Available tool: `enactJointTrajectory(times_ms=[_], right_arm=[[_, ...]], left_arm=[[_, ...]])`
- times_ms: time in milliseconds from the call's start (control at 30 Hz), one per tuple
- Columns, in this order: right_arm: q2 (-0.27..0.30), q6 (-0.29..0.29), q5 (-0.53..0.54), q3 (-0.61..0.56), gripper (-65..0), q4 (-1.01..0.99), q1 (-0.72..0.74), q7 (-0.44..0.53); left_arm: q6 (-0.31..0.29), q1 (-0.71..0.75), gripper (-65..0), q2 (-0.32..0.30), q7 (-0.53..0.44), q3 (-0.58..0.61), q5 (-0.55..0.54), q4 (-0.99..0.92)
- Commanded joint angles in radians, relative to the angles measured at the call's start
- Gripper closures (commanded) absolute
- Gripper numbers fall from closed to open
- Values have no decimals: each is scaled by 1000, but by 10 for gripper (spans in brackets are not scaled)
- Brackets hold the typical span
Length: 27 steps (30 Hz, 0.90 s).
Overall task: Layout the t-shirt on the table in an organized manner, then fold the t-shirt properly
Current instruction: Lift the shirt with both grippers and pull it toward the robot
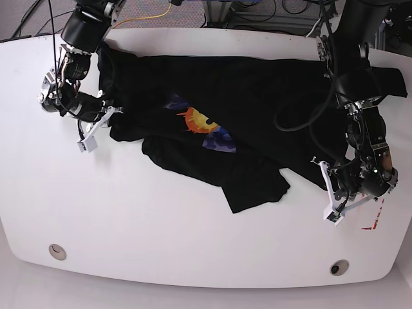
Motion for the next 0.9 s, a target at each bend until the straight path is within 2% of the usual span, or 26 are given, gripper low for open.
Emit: enactJointTrajectory(times_ms=[0, 367, 500, 633, 867], right_arm=[[14, 2, 23, 4, 0, 21, 20, 11], [28, 2, 74, 2, 0, 22, 81, 6], [63, 2, 106, 2, 0, 22, 149, 5], [76, 2, 100, -2, 0, 21, 216, 5], [140, 2, 98, -33, 0, 15, 379, 5]], left_arm=[[-1, -29, 0, -8, -11, 0, -7, 44], [-1, -40, 0, -6, -11, 3, -7, 164], [-1, -79, 0, -5, -11, 3, -5, 189], [-1, -131, 0, -5, -11, 0, -5, 189], [-1, -247, 0, -8, -44, 0, -3, 190]])
